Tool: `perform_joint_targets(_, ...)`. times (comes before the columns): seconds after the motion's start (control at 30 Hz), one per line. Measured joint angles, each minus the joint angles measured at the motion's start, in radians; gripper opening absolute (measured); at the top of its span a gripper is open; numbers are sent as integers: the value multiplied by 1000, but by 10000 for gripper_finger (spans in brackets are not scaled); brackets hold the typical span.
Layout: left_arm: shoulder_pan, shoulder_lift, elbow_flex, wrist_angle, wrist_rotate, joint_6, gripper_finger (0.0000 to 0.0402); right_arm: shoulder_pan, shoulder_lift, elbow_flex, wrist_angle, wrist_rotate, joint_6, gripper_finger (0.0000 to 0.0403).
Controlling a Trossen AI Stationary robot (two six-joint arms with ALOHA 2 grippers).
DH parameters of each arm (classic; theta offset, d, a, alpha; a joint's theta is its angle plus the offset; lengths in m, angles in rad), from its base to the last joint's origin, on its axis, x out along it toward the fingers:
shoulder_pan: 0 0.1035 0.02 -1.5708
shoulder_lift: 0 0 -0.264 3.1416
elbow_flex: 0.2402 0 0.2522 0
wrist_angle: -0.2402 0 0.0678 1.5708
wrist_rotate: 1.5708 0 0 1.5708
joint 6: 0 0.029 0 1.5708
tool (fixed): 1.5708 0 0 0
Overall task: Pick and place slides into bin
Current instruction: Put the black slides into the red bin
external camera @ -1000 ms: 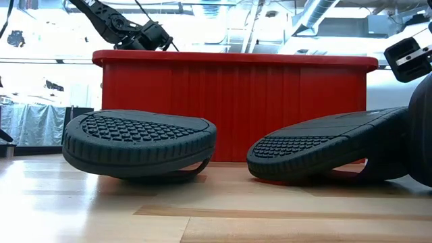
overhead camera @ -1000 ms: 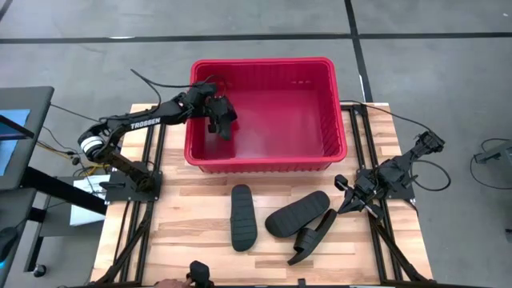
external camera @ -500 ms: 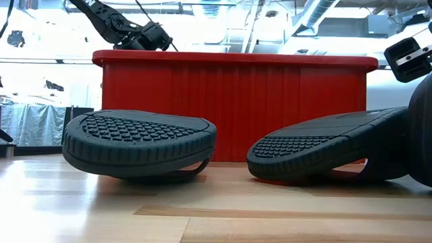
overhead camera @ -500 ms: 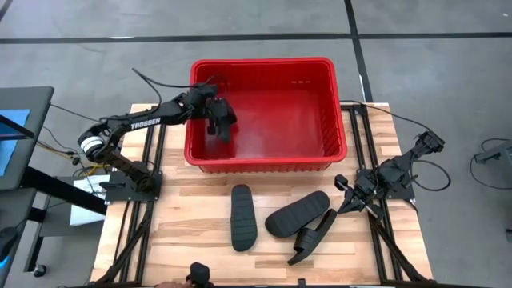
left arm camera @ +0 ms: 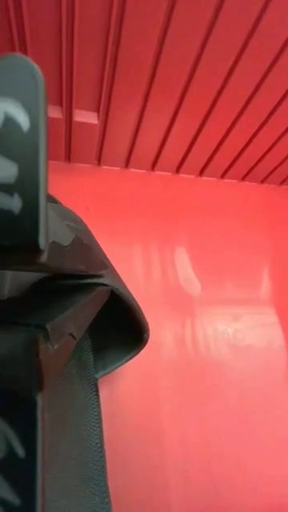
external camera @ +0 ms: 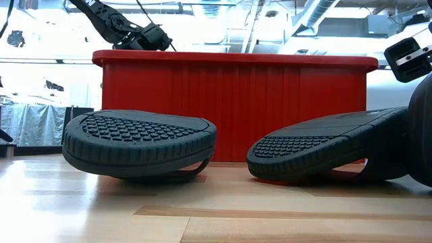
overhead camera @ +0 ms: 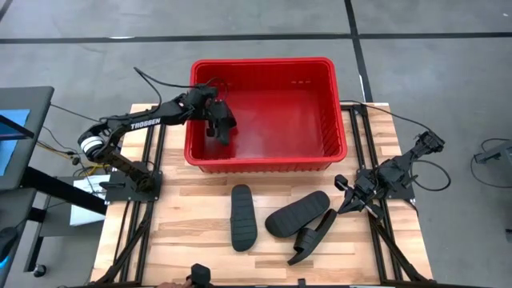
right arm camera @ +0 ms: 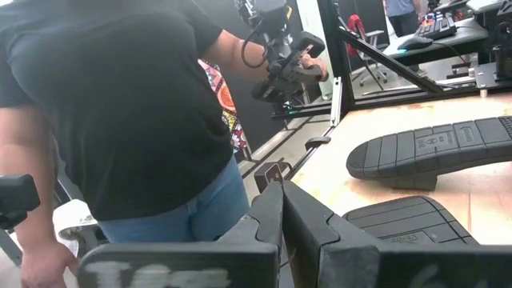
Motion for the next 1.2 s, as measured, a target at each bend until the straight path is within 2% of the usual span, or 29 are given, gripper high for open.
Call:
perform_joint_targets(0.3,0,-1,0,4,-4,5,62,0,0,0,0,0,0,0)
perform_joint_targets(0.6,0,-1,0,-18,-21,8,63,0,0,0,0,0,0,0)
perform_joint_targets(1.2,1,-1,0,-89,-74,118,64,0,0,0,0,0,0,0)
